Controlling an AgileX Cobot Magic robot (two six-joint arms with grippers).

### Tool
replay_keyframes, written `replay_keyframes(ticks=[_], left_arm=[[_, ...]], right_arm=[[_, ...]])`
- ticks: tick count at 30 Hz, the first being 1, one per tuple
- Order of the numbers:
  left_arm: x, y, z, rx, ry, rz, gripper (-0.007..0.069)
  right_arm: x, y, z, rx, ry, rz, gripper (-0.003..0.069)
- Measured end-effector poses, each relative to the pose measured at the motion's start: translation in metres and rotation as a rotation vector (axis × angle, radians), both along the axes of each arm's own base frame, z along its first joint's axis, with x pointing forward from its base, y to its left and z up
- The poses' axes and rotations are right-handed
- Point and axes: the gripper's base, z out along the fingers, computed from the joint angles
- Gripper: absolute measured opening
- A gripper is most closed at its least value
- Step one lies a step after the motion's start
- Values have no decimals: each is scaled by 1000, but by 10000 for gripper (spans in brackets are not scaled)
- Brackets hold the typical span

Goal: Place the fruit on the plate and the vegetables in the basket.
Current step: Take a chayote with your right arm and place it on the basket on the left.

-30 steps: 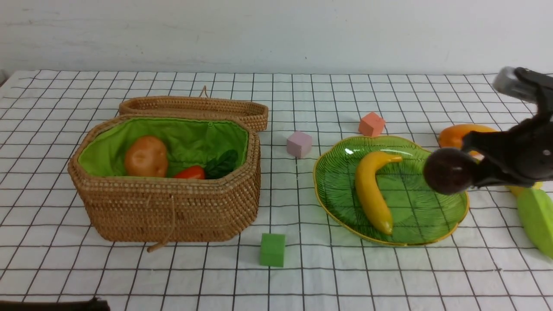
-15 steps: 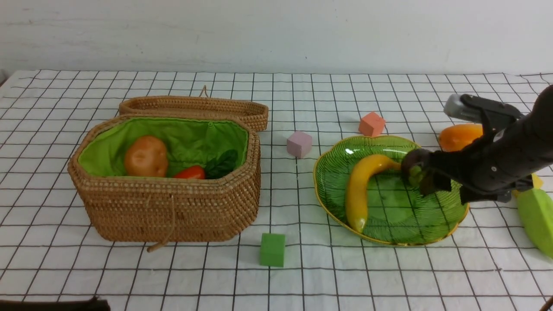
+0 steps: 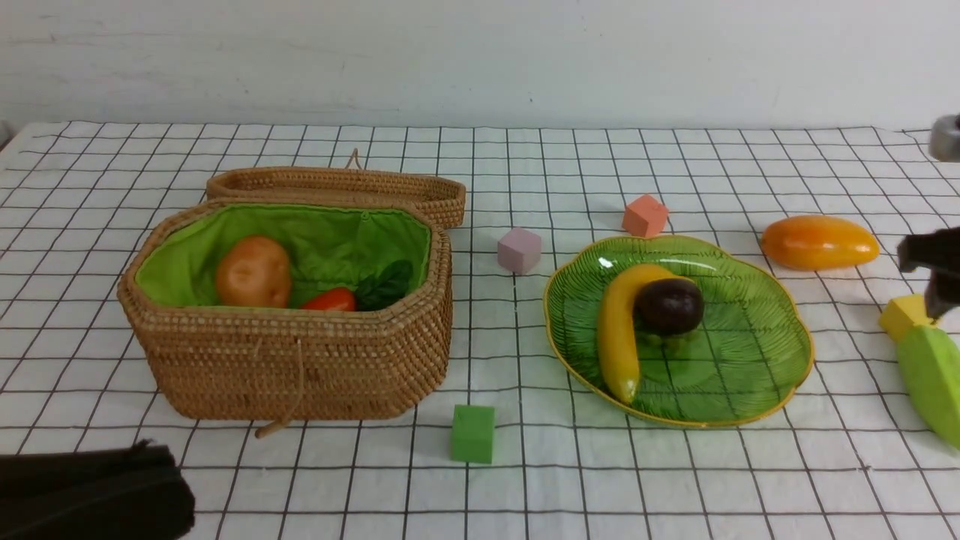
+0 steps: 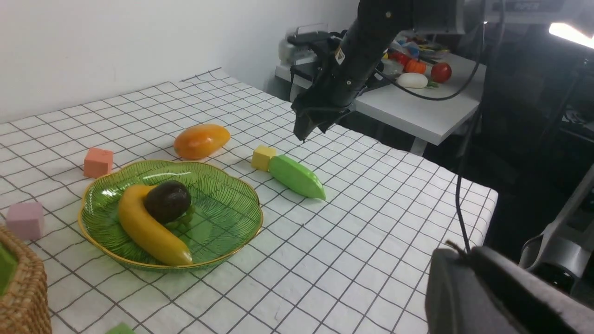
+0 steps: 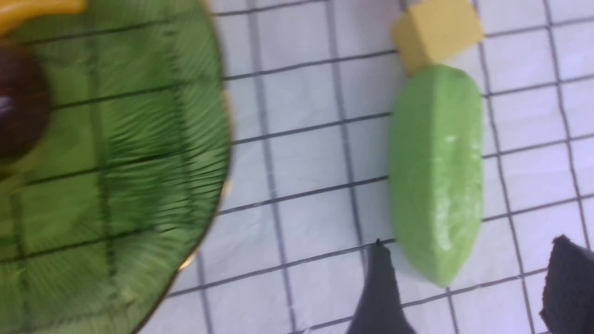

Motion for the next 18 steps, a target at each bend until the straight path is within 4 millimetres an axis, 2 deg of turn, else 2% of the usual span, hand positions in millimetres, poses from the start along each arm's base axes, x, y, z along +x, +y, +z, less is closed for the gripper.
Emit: replay_keyframes(ticks=[4,8,9,11,12,14,18], left_arm=[[0,0,0,0,2,-2,26],[0,0,0,2,4,-4,26],[0,0,0,2,4,-4,26],[0,0,0,3,4,-4,26],[0,0,0,3,4,-4,26],[0,0,0,3,4,-4,26],[0,0,0,3,4,-4,26]], right_arm=[[13,-24,-27,42,29,-79,538],[24,-37,-54,62,54,-112,599],[24,-37,-54,63,53,-113,599],[30,-41,-72,70,87,-121,602],[30,-41,-75,70,95,-120,601],[35,-42,-94,78,130,-108,575],[39,-41,-111,106,162,-116,519]])
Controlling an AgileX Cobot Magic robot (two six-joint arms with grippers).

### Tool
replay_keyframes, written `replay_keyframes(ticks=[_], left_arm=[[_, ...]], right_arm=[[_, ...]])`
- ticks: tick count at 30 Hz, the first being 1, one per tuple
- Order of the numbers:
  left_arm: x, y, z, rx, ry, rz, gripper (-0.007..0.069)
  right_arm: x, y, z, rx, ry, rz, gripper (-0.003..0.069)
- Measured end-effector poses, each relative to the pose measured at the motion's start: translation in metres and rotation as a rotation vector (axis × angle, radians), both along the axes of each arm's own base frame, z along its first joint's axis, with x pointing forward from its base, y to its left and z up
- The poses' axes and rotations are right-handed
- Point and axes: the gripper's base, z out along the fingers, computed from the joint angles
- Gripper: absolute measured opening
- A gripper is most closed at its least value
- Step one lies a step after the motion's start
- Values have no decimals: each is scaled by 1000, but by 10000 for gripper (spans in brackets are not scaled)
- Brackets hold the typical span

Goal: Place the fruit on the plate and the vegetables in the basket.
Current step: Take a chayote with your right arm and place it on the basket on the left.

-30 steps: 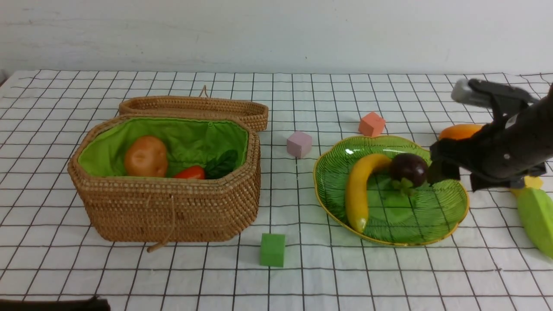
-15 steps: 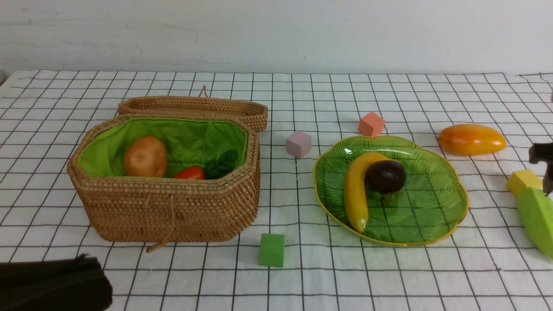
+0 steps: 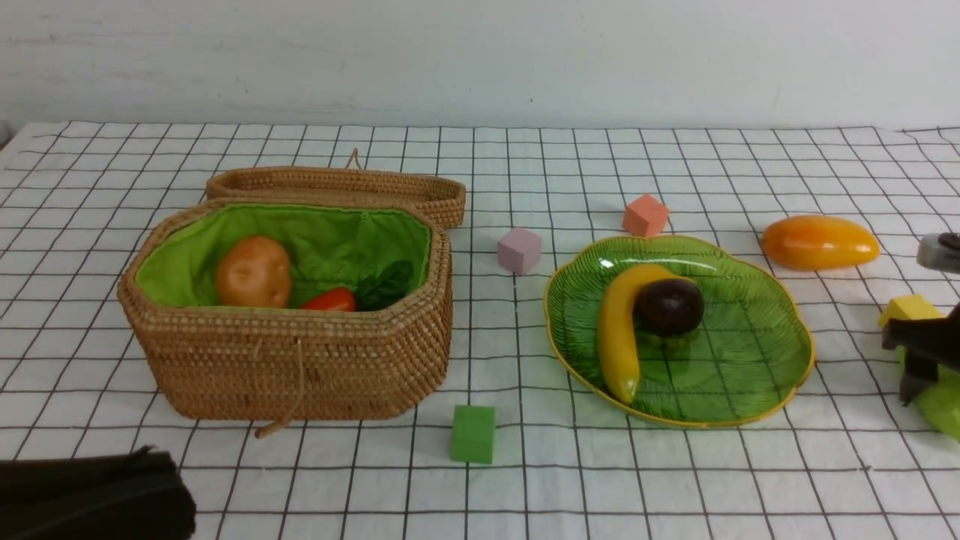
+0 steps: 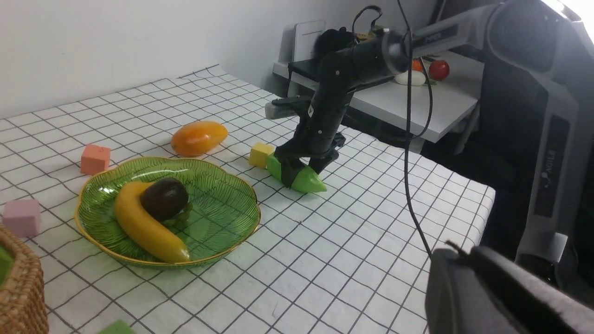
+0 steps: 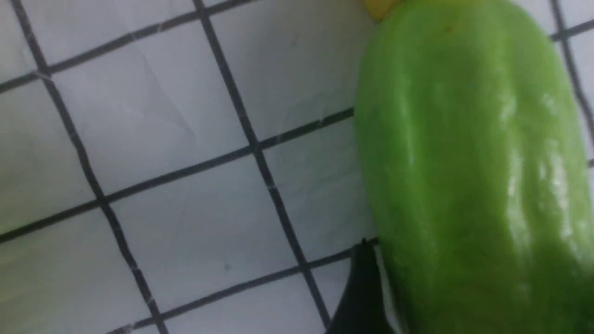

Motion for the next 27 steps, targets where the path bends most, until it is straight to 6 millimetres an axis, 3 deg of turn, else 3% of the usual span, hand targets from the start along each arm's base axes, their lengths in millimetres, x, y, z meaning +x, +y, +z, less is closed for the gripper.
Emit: replay_keyframes(ticks=[2,7,11,12,13,14,16,21,24,27], left_arm=[[0,0,0,0,0,0,26],[0,0,0,5,1,-2,26],[0,0,-3,42,-13,2,26],[1,1,-4,69,-21,5,26],[1,1,-5,78,-24,7,26],[2,2,-7,109,-32,21,26],[5,5,-9,147,-38,65,26],[16,20,-6,175,5,269,26],[21,31,-3,146,71,412,26],[25,39,-5,151,118,511,26]], right_arm=[[0,1,-2,9,7,-4,465],[-8,2,2,19,79,22,454],[-22,9,26,69,122,18,454],[-30,17,45,104,106,23,454],[-31,19,51,107,93,30,454],[-39,37,77,150,41,81,454],[-42,67,112,204,-63,191,454],[-40,186,200,345,-436,663,454],[-41,268,230,392,-639,925,454],[-34,323,226,399,-732,1047,454]])
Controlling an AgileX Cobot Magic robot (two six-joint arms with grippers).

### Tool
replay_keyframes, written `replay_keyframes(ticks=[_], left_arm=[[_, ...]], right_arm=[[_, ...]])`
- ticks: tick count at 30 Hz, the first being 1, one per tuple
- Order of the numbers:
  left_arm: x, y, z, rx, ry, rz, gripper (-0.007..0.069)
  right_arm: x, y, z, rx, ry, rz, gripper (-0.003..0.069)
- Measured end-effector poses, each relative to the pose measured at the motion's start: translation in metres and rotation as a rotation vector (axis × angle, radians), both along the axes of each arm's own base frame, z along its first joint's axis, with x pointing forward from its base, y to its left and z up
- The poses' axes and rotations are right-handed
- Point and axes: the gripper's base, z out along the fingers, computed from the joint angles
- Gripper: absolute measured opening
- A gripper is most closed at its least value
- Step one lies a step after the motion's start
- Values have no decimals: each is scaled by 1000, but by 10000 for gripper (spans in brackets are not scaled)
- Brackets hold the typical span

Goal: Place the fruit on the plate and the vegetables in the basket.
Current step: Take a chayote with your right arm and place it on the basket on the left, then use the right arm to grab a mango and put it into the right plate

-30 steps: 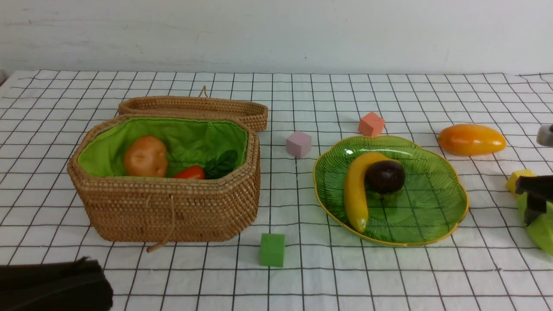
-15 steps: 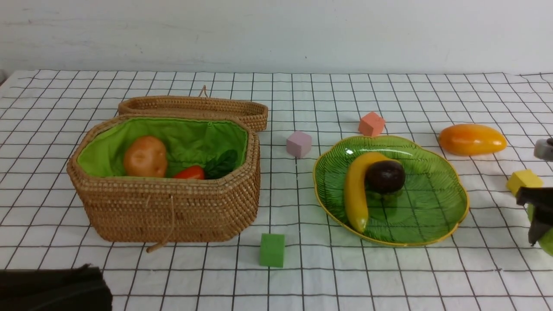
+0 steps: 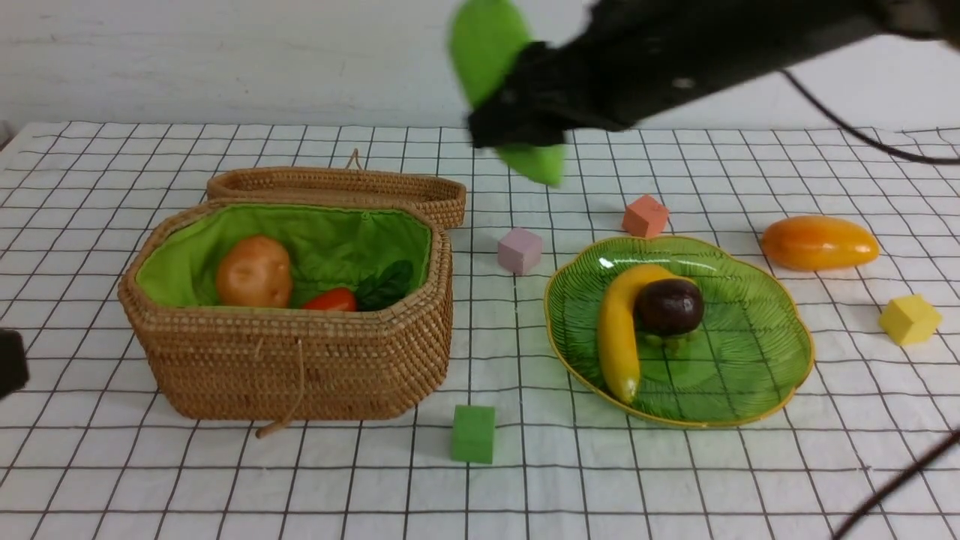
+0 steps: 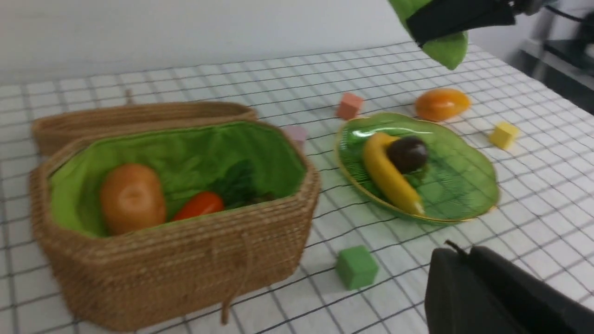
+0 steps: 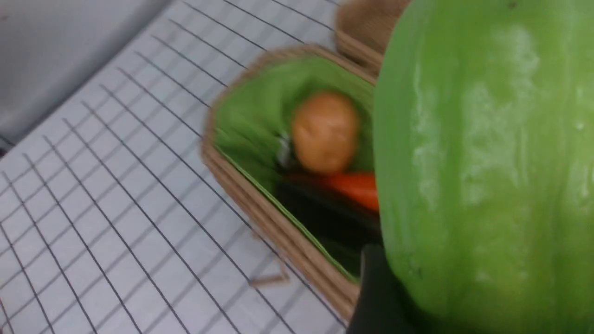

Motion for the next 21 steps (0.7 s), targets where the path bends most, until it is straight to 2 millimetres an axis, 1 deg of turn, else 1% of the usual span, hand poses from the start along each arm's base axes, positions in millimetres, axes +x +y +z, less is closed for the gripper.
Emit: replay_keyframes(ticks=[1,2,5,6,8,9,10,11,12,13,15,16,18,19,20,21], left_arm=[[0,1,-1,0,13,18,26],[1,3,-2,6,25,41,26],[1,5,-4,7,44,60,26],[1,5,-4,7,47,61,26],[1,4,-4,-2,55,57,26],[0,4,-4,-6,59,54,26],[0,4,-4,-8,61,53,26],[0,3,-5,-15,69,48,28],[0,3,-5,-14,72,44,28],[-1,3,-5,-8,75,39,28],[-1,2,-6,-3,76,32,28],[-1,2,-6,-2,79,23,28],[-2,1,-6,-8,81,16,28],[-2,0,-5,-19,77,5,28],[-2,-1,-4,-30,73,-3,29],[-2,-2,-3,-37,65,-16,29]], right_arm=[[5,14,-1,12,-35,13,454],[12,29,-8,18,-53,24,454],[38,64,-38,25,-69,24,454],[45,72,-52,15,-58,27,454],[56,85,-72,-2,-46,35,456],[60,88,-79,-12,-43,36,468],[61,89,-80,-13,-44,36,476],[64,91,-87,-32,-44,39,536],[64,91,-87,-38,-44,42,564],[63,89,-85,-53,-43,50,626],[62,85,-80,-57,-30,52,657],[60,75,-68,-62,-2,44,672],[56,62,-53,-76,31,35,668],[50,42,-31,-96,54,13,644],[49,32,-27,-125,77,0,629],[44,11,-10,-156,81,-32,590]])
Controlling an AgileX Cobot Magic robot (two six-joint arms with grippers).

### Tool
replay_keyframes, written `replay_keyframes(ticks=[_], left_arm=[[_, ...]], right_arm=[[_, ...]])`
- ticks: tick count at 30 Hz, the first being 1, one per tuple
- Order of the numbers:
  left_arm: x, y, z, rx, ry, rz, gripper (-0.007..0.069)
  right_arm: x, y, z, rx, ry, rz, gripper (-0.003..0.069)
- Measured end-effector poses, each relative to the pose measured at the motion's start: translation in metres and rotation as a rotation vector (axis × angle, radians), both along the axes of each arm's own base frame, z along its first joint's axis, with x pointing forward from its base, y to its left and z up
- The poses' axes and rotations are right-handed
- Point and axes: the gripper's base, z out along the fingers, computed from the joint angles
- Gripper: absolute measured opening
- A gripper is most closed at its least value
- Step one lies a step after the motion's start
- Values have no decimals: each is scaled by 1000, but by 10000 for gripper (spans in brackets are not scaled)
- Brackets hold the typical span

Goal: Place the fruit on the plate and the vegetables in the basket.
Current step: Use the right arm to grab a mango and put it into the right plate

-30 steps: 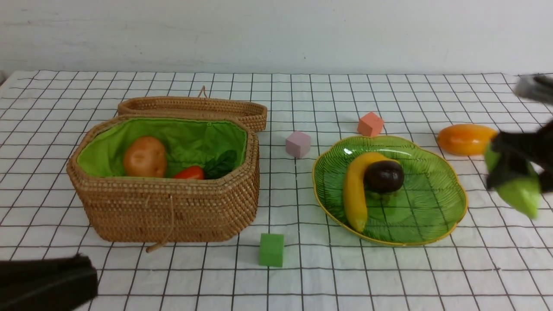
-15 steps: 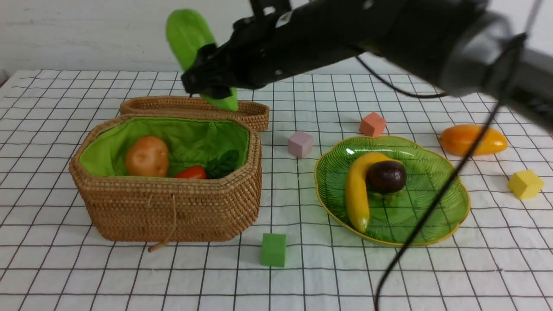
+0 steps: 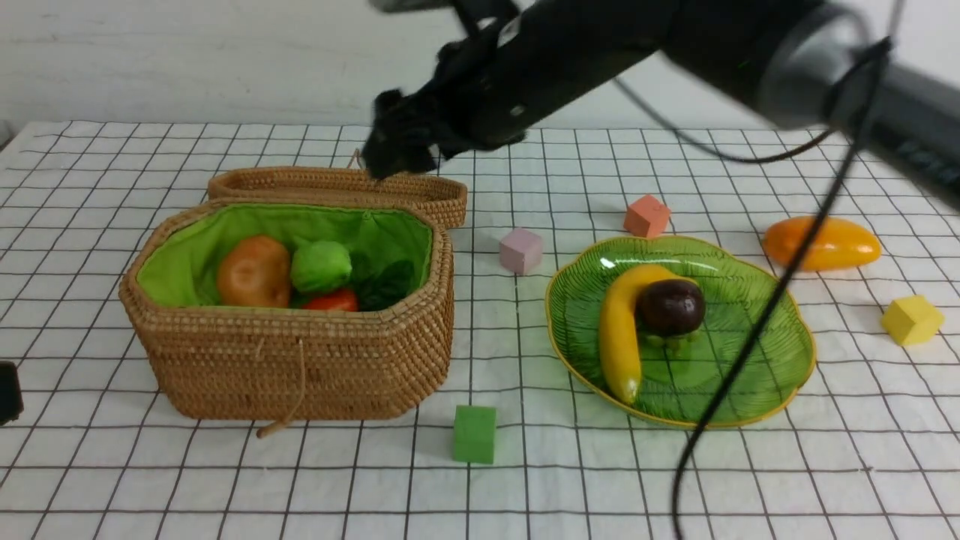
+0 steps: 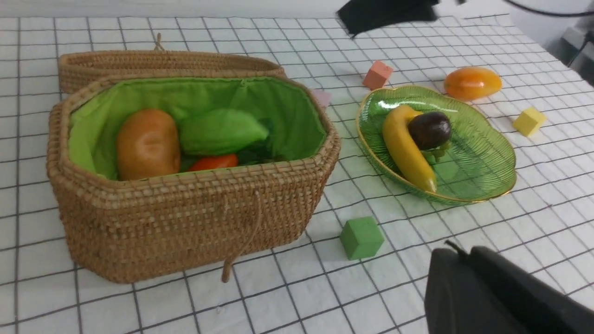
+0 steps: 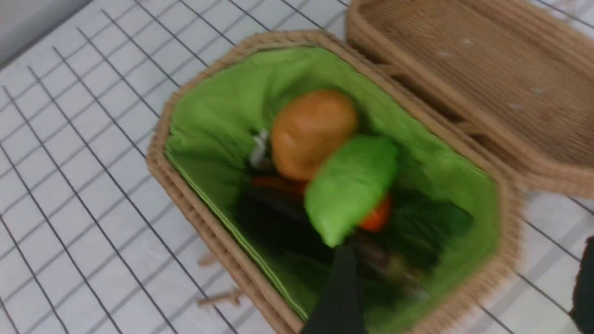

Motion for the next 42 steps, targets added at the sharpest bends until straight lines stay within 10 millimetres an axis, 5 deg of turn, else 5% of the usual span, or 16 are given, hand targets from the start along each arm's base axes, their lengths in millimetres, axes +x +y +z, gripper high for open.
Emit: replay_keyframes(ticks=[6,10,14,17,21,31,38,42], left_arm=[[-5,-11,7,-20,-89,-147,29],[-12,-19,10,-9,-142,-275,29],[-15,-23,10,12,-160,-342,29],[-17,-24,9,48,-177,-379,29],[-18,-25,9,64,-186,-388,29],[-18,-25,9,68,-185,-390,29],[-11,-30,6,84,-157,-393,33],[-6,-35,4,100,-130,-395,36]], right_arm=[[-7,-117,45,-310,-26,-254,300],[12,-186,26,-426,44,-435,128],[19,-218,-2,-440,159,-499,109],[20,-249,-29,-445,270,-567,158],[22,-266,-44,-457,286,-578,276],[73,-273,-92,-600,12,-332,617],[125,-302,-121,-466,85,-479,650],[128,-311,-136,-510,136,-312,629]])
